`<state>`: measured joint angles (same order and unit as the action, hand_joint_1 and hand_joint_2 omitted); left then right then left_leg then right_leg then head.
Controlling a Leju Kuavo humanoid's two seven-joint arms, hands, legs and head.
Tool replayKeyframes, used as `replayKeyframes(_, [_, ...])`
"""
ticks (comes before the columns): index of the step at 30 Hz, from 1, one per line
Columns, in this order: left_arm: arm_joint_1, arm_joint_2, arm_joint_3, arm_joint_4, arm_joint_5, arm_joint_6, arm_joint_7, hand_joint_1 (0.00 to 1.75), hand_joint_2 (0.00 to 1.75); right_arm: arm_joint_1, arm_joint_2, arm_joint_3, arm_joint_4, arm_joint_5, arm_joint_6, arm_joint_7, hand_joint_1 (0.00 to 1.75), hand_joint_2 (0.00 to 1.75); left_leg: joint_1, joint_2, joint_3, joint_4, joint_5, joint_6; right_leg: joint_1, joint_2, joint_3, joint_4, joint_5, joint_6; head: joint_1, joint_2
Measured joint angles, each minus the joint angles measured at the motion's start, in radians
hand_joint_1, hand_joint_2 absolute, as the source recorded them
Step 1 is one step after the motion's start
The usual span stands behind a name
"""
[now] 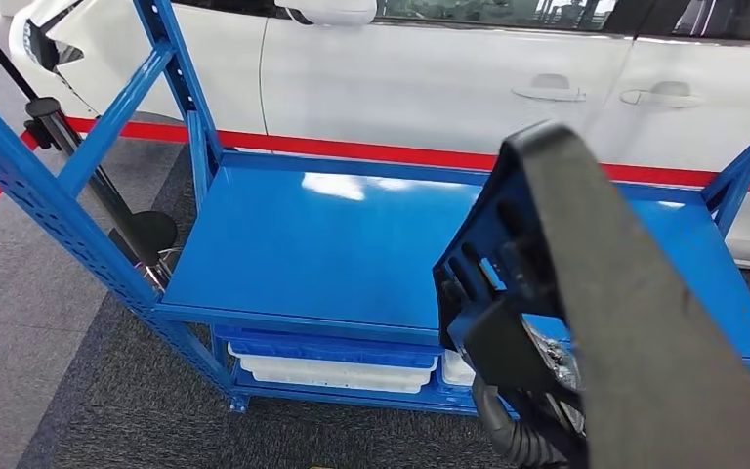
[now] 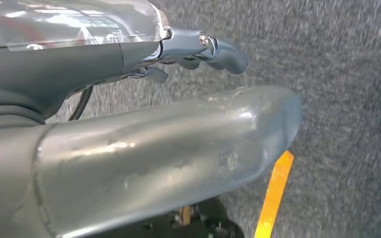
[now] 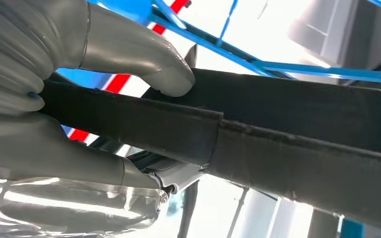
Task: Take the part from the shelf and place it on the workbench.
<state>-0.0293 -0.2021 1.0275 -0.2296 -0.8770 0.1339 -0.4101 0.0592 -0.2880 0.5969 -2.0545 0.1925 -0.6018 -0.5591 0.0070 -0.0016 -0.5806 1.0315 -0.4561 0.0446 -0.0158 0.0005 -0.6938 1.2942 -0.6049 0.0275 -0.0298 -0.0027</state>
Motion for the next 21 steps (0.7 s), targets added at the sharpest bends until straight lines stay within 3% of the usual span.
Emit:
replayKeyframes(1, [0.000,-0.001,0.003,0.000,0.000,0.000,0.000,0.00,0.00,0.008,0.000,-0.004,0.002,0.001,0.003,0.001,1.75,1.75,-0.001,0.001,0.001,0.000,0.000,0.000,0.000,0.000,0.016,-0.028,0.024,-0.003,0.000,0.000])
replayKeyframes(3, [-0.001,-0.005,0.009,0.000,0.000,0.000,0.000,0.00,0.00,0.018,0.000,-0.013,0.003,-0.003,0.027,0.006,1.75,1.75,-0.003,0.002,0.004,0.000,0.000,-0.001,0.003,-0.004,0.085,-0.159,0.088,-0.014,0.000,0.000])
replayKeyframes(5, [-0.001,-0.009,0.017,0.000,-0.002,0.001,0.002,0.00,0.00,0.037,0.000,-0.026,0.005,-0.024,0.091,0.002,1.75,1.75,-0.006,0.002,0.005,0.001,-0.001,-0.008,0.009,-0.012,0.135,-0.259,0.117,-0.025,0.000,0.000])
replayKeyframes(8, [-0.002,-0.012,0.032,-0.001,-0.011,0.012,0.005,0.00,0.00,0.086,0.000,-0.055,0.018,-0.066,0.233,-0.044,1.75,1.75,-0.007,0.003,0.005,0.000,-0.001,-0.026,0.012,-0.013,0.141,-0.283,0.122,-0.033,0.000,0.000])
replayKeyframes(10, [-0.001,-0.012,0.043,-0.002,-0.019,0.018,0.007,0.00,0.00,0.112,0.000,-0.074,0.033,-0.077,0.308,-0.081,1.75,1.75,-0.007,0.004,-0.006,0.028,-0.025,-0.037,0.005,-0.012,0.145,-0.293,0.130,-0.042,0.000,0.000])
replayKeyframes(13, [-0.003,-0.012,0.052,-0.002,-0.032,0.022,0.007,0.00,0.00,0.147,-0.001,-0.086,0.061,-0.093,0.361,-0.120,1.75,1.75,-0.004,0.002,-0.075,0.192,-0.118,-0.050,0.003,-0.012,0.146,-0.297,0.134,-0.049,0.000,0.000])
replayKeyframes(14, [-0.002,-0.012,0.055,-0.003,-0.036,0.023,0.007,0.00,0.00,0.159,-0.002,-0.087,0.070,-0.097,0.367,-0.126,1.75,1.75,-0.003,0.002,-0.096,0.244,-0.138,-0.052,0.004,-0.012,0.146,-0.295,0.134,-0.049,0.000,0.000])
replayKeyframes(15, [-0.002,-0.013,0.057,-0.003,-0.041,0.023,0.007,0.00,0.00,0.167,-0.002,-0.087,0.078,-0.100,0.371,-0.129,1.75,1.75,-0.003,0.002,-0.104,0.266,-0.141,-0.054,0.003,-0.011,0.145,-0.293,0.135,-0.049,0.000,0.000])
replayKeyframes(16, [-0.002,-0.013,0.059,-0.003,-0.047,0.023,0.006,0.00,0.00,0.173,-0.002,-0.087,0.084,-0.101,0.370,-0.130,1.75,1.75,-0.003,0.002,-0.093,0.251,-0.125,-0.054,0.003,-0.009,0.144,-0.290,0.135,-0.050,0.000,0.000])
replayKeyframes(19, [-0.006,-0.012,0.061,-0.003,-0.069,0.023,0.002,0.00,0.00,0.178,-0.002,-0.083,0.099,-0.089,0.360,-0.133,1.75,1.75,-0.004,0.000,0.002,0.069,-0.043,-0.045,0.005,0.000,0.139,-0.278,0.133,-0.045,0.000,0.000])
replayKeyframes(21, [-0.011,-0.012,0.062,-0.003,-0.082,0.022,0.001,0.00,0.00,0.180,-0.002,-0.076,0.107,-0.075,0.351,-0.134,1.75,1.75,-0.006,-0.002,0.029,0.009,-0.024,-0.035,0.008,0.002,0.132,-0.270,0.133,-0.036,0.000,0.000])
